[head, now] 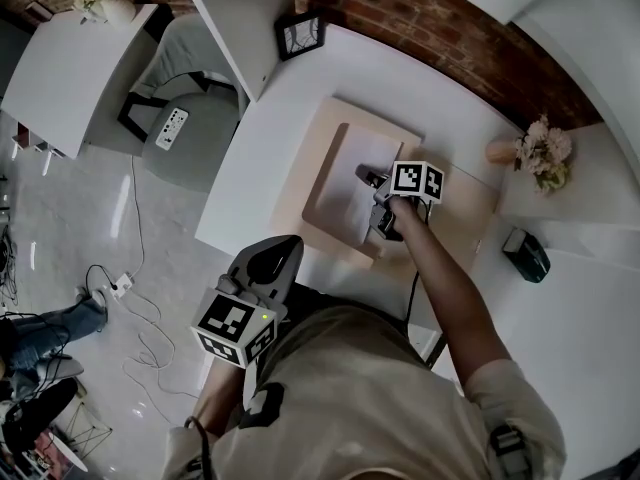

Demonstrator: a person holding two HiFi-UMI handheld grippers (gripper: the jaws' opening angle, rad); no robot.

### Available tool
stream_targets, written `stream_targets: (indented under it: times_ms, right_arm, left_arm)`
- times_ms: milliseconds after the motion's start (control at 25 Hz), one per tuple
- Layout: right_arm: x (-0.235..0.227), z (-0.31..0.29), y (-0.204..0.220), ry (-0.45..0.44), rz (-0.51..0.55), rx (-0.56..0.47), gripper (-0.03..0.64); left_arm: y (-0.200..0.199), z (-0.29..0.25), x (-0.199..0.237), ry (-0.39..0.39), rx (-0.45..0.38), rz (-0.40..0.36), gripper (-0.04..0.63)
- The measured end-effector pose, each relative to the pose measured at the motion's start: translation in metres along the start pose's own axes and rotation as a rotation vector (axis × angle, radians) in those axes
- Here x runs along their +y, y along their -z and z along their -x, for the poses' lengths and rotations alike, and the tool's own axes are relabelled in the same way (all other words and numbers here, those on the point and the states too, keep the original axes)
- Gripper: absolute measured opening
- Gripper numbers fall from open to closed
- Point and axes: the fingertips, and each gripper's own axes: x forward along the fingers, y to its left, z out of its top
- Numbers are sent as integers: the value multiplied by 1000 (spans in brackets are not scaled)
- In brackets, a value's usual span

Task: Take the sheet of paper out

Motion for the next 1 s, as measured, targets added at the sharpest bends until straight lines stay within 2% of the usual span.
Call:
stream_targets:
  times_ms: [1000]
  right_arm:
    - [-2,-4,1,58,34,5,28]
  left_arm:
    - [4,8,-6,5,19,4,15]
